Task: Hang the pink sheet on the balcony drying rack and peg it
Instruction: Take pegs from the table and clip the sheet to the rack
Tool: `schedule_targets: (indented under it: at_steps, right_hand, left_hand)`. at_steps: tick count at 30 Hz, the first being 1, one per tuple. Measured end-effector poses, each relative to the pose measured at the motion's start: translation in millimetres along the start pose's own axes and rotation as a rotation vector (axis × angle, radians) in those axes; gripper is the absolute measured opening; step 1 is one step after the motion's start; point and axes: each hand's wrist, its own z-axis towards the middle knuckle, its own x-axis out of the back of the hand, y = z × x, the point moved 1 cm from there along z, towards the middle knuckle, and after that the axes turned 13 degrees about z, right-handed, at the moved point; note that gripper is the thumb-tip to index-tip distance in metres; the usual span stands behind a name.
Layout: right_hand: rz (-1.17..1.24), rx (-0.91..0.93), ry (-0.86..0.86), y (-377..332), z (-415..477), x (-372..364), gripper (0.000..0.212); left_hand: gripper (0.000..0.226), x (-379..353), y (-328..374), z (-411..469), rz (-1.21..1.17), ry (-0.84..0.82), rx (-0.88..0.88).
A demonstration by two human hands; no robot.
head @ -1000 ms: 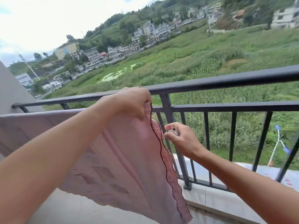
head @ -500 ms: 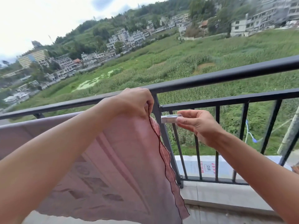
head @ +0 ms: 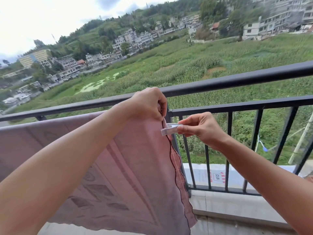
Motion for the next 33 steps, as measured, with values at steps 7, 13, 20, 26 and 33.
schedule_targets:
  at_steps: [7,13,20,26,33]
  right_hand:
    - [-0.062,-0.002,-0.007,10.4,4.8,-14.5,0.034]
    - [-0.224,-0.029,0.001,5.0,-5.6,-1.7,0.088]
    - [-0.244,-0.026,0.132,14.9,-37.8,22.8,0.034]
    - [-0.319,-0.176,0.046,61.3,-70.0,11.5,0.018]
    - [-0.463,-0.291,0.005,114.6,-101.1,-3.2,0.015]
  left_hand:
    - [0.010,-2.1,-0.4,-1.3,-0.015,0.048,0.016]
    - [0.018,2.9,1.8,-18.8,-0.348,0.683,0.107]
    - [0.019,-47.7,31.2,-106.7,-0.644,0.555,0.281]
    - [0.052,-191.6,23.5,-148.1,-0.744,-0.278,0.374]
    - [0.040,-242.4,31.3,-159.8,-0.911,-0.183,0.552]
